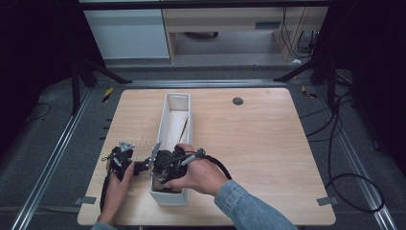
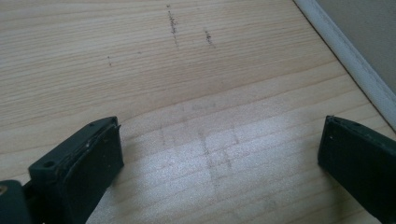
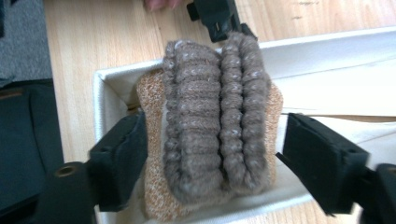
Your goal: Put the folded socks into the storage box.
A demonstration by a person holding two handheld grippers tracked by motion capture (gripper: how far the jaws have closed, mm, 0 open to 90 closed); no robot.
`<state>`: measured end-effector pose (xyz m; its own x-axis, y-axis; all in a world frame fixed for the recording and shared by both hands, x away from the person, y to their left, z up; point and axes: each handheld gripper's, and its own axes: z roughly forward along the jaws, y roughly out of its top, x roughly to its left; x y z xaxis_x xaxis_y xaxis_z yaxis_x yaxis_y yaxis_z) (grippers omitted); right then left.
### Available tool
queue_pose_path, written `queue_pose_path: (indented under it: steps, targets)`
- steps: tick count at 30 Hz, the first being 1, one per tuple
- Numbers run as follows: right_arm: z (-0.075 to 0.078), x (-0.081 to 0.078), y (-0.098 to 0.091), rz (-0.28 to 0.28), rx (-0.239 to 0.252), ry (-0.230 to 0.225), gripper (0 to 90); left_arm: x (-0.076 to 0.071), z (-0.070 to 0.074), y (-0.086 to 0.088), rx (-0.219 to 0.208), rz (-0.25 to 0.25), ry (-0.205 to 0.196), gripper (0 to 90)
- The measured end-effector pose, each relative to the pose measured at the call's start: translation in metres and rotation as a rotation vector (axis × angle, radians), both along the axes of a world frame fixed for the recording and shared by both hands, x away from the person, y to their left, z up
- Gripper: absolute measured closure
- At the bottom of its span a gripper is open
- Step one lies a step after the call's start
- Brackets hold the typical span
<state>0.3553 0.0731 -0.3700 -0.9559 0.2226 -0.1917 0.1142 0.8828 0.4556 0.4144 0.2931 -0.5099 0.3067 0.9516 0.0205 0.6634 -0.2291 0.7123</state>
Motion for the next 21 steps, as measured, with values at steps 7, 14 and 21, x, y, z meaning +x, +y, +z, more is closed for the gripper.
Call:
queue_pose_path:
  steps: [7,14,21]
  targets:
    - [0.024,-0.003,-0.009,-0.003,0.05,-0.023,27.9,0.0,0.0,0.0,-0.002,0.002,-0.002,0.0]
    - [0.045,0.007,-0.016,-0.026,0.092,-0.039,42.9,0.0,0.0,0.0,-0.002,0.001,-0.002,0.0]
    - [0.045,0.021,-0.017,-0.031,0.088,-0.018,70.4,0.0,0.0,0.0,-0.002,0.002,-0.001,0.0]
